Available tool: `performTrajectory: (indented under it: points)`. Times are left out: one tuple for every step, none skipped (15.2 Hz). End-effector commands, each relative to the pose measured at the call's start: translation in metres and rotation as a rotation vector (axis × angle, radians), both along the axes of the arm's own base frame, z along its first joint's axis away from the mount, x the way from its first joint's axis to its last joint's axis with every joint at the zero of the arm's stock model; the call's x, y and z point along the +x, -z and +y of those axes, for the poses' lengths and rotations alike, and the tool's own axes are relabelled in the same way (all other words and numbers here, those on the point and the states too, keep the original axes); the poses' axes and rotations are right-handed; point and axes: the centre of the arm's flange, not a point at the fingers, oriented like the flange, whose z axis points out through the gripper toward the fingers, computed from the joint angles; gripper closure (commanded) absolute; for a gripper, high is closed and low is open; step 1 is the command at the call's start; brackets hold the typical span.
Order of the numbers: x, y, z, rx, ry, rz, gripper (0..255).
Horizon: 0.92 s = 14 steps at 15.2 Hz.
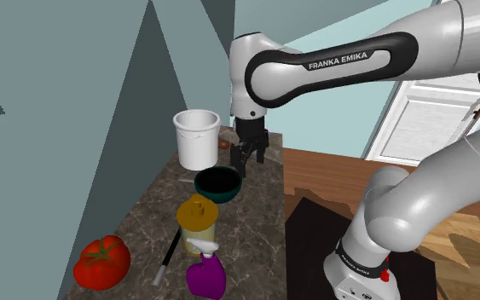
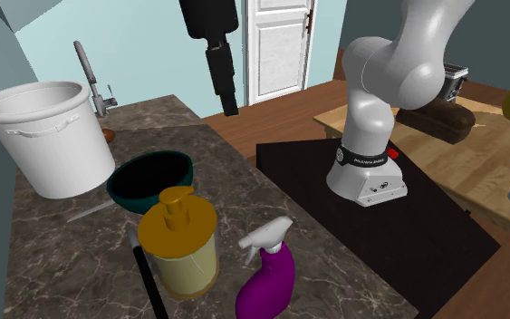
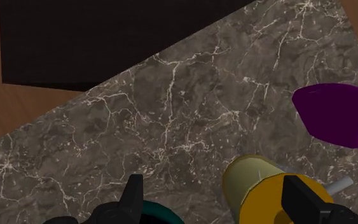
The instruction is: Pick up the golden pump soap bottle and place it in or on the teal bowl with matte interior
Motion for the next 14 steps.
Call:
performTrajectory:
  points:
    - [0.014, 0.015, 0.017, 0.004, -0.007, -0.006, 0]
    - [0.021, 0.021, 0.026, 0.006, -0.011, -0.008, 0]
    - [0.028, 0.027, 0.035, 0.008, -0.015, -0.010, 0]
    - [0.036, 0.033, 0.044, 0.009, -0.019, -0.012, 0]
    - [0.043, 0.039, 0.053, 0.011, -0.022, -0.014, 0]
    - [0.050, 0.044, 0.062, 0.012, -0.026, -0.016, 0]
    - [0.057, 0.050, 0.071, 0.014, -0.030, -0.018, 0]
    - [0.065, 0.056, 0.080, 0.016, -0.034, -0.021, 0]
    - [0.072, 0.062, 0.089, 0.017, -0.037, -0.023, 0]
    - [0.079, 0.067, 0.098, 0.019, -0.041, -0.025, 0]
    - [0.086, 0.073, 0.107, 0.021, -0.045, -0.027, 0]
    - [0.093, 0.078, 0.116, 0.022, -0.049, -0.029, 0]
    - [0.094, 0.079, 0.118, 0.022, -0.049, -0.029, 0]
    - [0.094, 0.085, 0.118, 0.022, -0.049, -0.029, 0]
